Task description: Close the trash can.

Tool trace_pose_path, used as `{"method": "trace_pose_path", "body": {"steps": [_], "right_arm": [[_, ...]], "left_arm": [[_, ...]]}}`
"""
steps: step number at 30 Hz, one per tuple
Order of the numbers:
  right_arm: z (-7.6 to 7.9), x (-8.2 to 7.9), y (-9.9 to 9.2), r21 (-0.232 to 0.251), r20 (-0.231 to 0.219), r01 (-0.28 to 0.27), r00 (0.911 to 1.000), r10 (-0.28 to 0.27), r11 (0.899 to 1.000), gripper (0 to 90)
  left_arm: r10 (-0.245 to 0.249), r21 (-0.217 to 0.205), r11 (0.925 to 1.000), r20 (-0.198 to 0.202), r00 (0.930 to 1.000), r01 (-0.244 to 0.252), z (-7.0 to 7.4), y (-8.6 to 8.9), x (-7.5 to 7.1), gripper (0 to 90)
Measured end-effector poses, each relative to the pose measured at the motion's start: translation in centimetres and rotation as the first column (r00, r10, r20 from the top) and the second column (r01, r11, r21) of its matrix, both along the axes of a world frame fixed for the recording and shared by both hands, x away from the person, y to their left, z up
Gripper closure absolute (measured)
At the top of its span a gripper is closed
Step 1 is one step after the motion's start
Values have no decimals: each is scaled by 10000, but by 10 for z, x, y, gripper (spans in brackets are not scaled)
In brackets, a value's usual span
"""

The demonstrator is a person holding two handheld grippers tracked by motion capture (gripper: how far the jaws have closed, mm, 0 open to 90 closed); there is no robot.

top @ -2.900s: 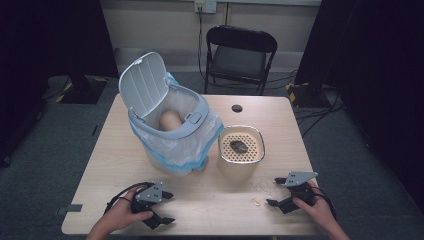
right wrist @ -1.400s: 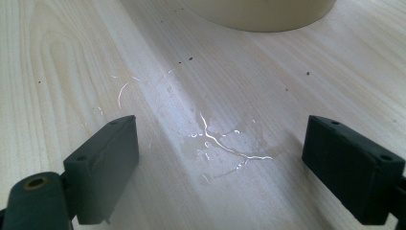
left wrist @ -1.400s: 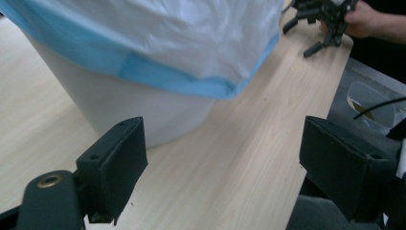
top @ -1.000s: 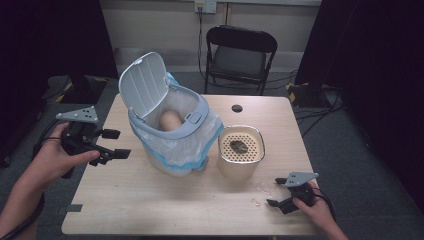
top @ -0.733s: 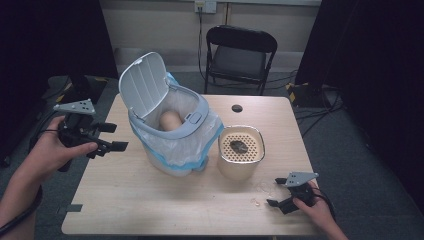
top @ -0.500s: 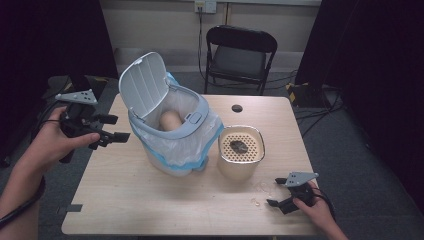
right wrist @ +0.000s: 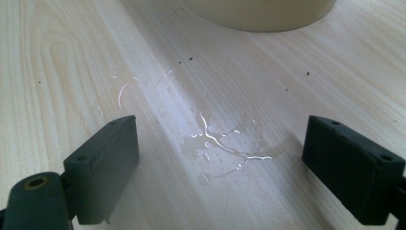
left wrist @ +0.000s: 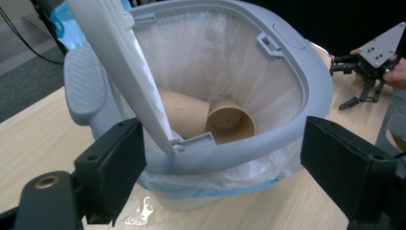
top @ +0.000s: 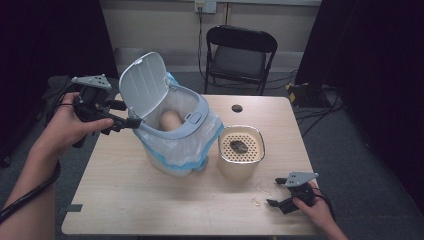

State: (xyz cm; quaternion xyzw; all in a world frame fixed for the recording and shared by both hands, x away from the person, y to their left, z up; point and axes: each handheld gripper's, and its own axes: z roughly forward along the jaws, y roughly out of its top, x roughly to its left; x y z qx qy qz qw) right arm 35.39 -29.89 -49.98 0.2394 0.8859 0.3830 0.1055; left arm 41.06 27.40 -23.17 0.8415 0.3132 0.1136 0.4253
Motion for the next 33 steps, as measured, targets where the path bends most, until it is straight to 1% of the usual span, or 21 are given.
{"method": "trace_pose_path", "body": {"steps": [3,5,7,9,11,12,16,18,19,20,21,24,26,27,29,32,33], "right_arm": [[0,0,0,2,-2,0,10000,0,10000,119],[0,0,0,1,-1,-2,10000,2,10000,119],[0,0,0,-1,-1,-3,10000,3,10000,119],[0,0,0,0,1,-3,10000,3,10000,119],[0,0,0,-1,1,-1,10000,1,10000,119],[0,0,0,0,0,0,10000,0,10000,119],[0,0,0,2,0,0,10000,0,10000,119],[0,0,0,-2,-2,1,10000,-1,10000,119],[0,0,0,-2,1,-1,10000,1,10000,119],[0,0,0,-2,1,-1,10000,1,10000,119],[0,0,0,-2,1,-1,10000,1,10000,119],[0,0,0,-4,2,-1,10000,1,10000,119],[0,0,0,-3,4,-2,10000,2,10000,119],[0,0,0,1,14,-8,10000,8,10000,119],[0,0,0,-2,1,-1,10000,1,10000,119],[0,0,0,-2,15,-9,10000,9,10000,119],[0,0,0,0,14,-9,10000,9,10000,119]], "left_arm": [[17,7,10000,18,10000,-17,2,-1,0,152],[-16,121,9999,44,10000,15,3,-3,0,152],[-183,121,9998,134,9997,182,4,-6,-1,153],[-309,10,9995,188,9993,309,7,-10,-2,163],[-494,-12,9988,243,9985,494,9,-15,-3,166],[-554,-72,9984,195,9983,556,9,-17,-3,174],[-819,95,9966,183,9965,818,12,-28,-5,180],[-921,9,9958,142,9956,921,13,-32,-7,181],[-1076,69,9942,121,9941,1075,14,-35,-7,185],[-1149,79,9934,147,9933,1148,15,-37,-8,215],[-1217,113,9925,107,9925,1215,16,-39,-8,215],[-1453,183,9892,65,9894,1452,16,-44,-8,254],[-1645,83,9863,-61,9864,1645,16,-47,-9,321],[-1653,67,9862,-101,9862,1654,16,-48,-9,380],[-1667,76,9859,-212,9858,1669,15,-50,-8,433],[-1746,123,9845,-228,9844,1749,14,-52,-6,524],[-1679,50,9858,-242,9855,1681,13,-52,-5,554]]}}
